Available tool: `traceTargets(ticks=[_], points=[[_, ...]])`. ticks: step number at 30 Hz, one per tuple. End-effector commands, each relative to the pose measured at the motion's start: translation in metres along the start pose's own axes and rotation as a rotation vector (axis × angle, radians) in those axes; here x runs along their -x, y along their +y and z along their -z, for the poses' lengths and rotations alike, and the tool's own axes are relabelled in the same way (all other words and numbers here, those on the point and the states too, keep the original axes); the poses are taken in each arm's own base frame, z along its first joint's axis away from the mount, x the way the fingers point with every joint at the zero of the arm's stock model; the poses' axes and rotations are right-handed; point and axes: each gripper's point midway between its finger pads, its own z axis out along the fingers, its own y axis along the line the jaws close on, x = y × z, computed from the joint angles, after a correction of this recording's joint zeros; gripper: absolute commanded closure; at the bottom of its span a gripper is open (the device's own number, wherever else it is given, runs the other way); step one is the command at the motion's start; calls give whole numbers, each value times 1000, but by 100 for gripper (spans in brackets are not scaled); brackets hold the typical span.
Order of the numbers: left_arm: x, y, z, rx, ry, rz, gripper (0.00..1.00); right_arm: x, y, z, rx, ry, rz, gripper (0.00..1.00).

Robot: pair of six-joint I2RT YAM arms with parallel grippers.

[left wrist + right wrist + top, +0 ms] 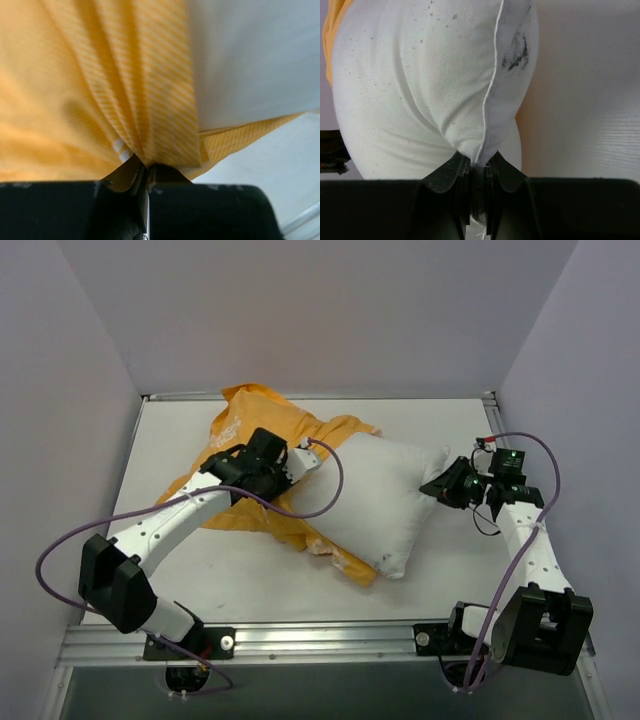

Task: Remove the pillowcase from the pillow

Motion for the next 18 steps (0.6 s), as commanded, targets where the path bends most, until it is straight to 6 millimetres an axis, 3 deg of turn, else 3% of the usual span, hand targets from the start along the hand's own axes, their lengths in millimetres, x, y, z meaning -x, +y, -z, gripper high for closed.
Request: traceTargets(ticks=[1,4,8,10,14,15,16,17,18], points=[[-49,76,12,210,63,56,98,35,4,25,-5,-109,60,100],[-70,95,21,229,80,71,98,37,9,26,17,-120,63,100],[-59,80,24,157,17,60,98,32,2,19,16,-95,46,100],[-63,103,20,242,37,66,98,41,6,25,-4,-104,74,100],[-108,158,13,322,103,156,98,66,22,40,-8,-165,106,100],[-106,162,15,307,98,169,98,70,24,43,-4,-180,108,100],[-110,154,16,262,116,176,97,72,25,43,1,-190,107,100],[-99,140,15,185,63,169,78,72,24,42,4,-193,93,100],[-88,128,24,128,9,155,52,73,24,41,13,-205,97,100]])
